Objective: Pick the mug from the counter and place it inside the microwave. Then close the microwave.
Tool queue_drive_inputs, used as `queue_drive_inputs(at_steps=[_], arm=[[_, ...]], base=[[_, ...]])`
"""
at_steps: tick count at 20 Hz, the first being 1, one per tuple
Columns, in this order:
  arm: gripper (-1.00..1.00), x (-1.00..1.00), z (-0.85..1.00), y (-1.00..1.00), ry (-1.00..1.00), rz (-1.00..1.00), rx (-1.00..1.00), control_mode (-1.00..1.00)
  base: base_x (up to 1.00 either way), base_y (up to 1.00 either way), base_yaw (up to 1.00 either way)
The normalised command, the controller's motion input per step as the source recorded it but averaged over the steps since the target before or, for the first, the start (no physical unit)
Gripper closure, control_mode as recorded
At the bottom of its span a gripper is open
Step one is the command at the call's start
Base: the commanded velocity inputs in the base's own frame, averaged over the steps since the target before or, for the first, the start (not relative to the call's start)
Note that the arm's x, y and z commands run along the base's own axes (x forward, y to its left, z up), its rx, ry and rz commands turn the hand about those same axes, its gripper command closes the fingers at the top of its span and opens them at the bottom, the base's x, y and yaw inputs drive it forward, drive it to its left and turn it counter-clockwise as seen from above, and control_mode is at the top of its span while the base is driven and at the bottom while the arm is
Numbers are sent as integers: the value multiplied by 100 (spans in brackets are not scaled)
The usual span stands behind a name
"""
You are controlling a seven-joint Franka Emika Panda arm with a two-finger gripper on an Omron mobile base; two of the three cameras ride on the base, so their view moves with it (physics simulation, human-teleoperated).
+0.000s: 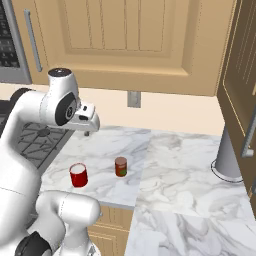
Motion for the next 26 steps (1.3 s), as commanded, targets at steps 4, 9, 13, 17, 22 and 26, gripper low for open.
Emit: queue_drive_inputs(at_steps=[4,9,13,17,22,26], arm=[[-100,0,-57,0,6,2,0,-100],[-100,2,-58,5,3,0,-2,-100],[-100,2,-47,8,4,0,-3,-100],[-100,-4,-13,6,4,0,0,-100],[-100,-2,-16,3,0,0,0,-100],[-100,0,-20,5,0,0,0,-100]], base=[[0,0,0],[0,0,0],[0,0,0],[0,0,0],[0,0,0],[0,0,0]])
